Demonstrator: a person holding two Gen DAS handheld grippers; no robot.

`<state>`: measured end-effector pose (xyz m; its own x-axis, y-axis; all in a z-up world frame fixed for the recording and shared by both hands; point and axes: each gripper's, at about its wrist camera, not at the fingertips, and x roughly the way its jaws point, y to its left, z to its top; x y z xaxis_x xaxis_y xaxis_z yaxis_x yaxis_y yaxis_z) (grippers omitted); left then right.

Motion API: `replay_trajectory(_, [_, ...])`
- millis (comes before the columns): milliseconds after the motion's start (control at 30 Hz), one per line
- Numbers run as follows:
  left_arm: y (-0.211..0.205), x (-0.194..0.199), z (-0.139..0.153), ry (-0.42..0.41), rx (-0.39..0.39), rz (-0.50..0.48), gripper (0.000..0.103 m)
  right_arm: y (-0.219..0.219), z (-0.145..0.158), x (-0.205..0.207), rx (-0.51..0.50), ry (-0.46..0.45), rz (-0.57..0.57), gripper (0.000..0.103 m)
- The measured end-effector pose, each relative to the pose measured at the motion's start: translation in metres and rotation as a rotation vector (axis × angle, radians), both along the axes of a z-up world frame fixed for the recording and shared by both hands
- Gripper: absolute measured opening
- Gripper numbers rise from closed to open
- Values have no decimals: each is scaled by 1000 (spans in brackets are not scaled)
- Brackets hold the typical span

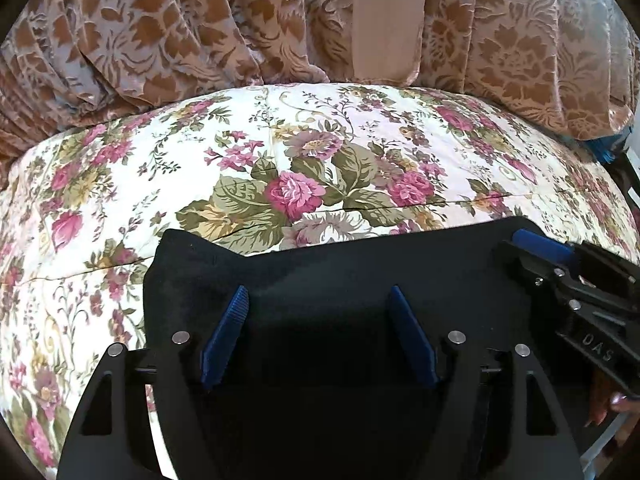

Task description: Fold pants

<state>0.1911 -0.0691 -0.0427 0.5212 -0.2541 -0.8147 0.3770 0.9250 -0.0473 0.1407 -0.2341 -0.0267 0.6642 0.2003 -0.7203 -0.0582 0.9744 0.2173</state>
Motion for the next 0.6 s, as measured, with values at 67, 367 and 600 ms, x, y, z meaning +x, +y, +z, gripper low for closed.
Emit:
replay_trajectory(67, [0,2,-1,1,-7,1,72,1,0,1,-1,2,2,30])
replay_trajectory(367, [2,-4,0,-26,-16,3,72,2,3,-6,7,-33,2,30])
replay_trajectory(600, [6,-16,5,-58,-21,11,72,4,8,-20,6,-78,-2,31])
